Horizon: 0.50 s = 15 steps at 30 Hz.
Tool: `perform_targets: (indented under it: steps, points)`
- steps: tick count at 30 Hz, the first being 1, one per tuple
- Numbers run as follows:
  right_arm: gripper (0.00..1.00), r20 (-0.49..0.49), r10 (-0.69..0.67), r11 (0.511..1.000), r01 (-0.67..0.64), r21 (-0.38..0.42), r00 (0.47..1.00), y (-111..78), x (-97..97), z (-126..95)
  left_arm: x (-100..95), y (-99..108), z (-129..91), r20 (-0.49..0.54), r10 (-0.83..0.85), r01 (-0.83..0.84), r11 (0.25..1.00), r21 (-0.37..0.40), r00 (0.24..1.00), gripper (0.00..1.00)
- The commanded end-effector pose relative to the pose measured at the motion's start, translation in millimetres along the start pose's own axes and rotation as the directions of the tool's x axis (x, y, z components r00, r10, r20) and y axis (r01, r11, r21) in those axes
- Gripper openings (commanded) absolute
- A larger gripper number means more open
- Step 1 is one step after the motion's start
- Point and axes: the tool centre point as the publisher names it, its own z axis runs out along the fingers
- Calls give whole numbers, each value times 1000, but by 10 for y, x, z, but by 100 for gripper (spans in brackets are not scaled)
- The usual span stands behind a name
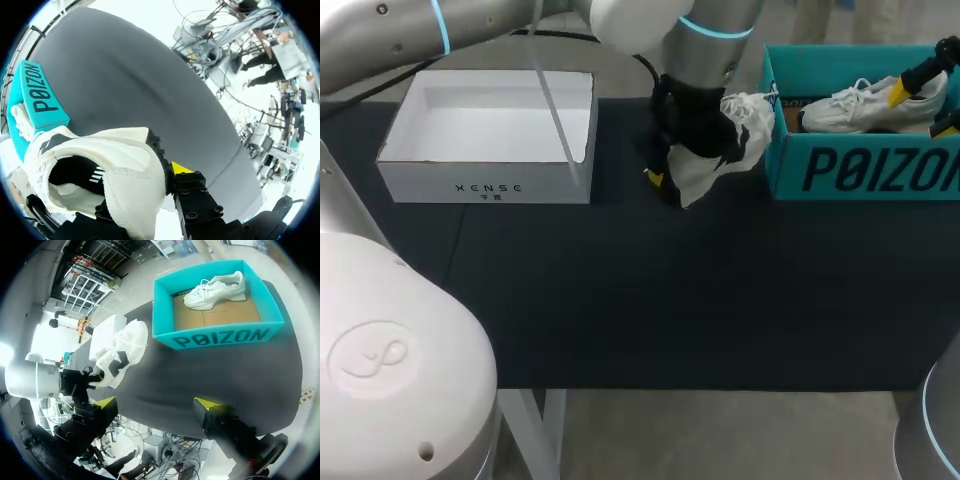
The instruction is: Take the shoe out of the shoebox, open the shoe tongue, remove and reinsert the insole, then place the shoe into the shoebox
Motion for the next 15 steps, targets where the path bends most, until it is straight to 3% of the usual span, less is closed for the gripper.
perform_targets:
  steps: [1, 9, 10, 12, 15]
  points:
    - [100, 1, 0, 1000, 0, 2, 1000, 7, -1, 3, -104, 437, -131, -21, 87, -86, 996, 16, 996, 0]
    - [100, 1, 0, 1000, 0, 2, 1000, 7, -1, 3, -144, 1081, -217, -55, 297, -298, 955, 4, 953, 0]
    - [100, 1, 0, 1000, 0, 2, 1000, 7, -1, 3, -157, 1156, -214, -17, 279, -279, 960, -1, 960, 0]
    - [100, 1, 0, 1000, 0, 2, 1000, 7, -1, 3, -141, 1309, -220, -28, 364, -362, 930, 61, 931, 0]
    - [100, 1, 0, 1000, 0, 2, 1000, 7, -1, 3, -145, 1524, -214, -28, 390, -387, 920, 62, 921, 0]
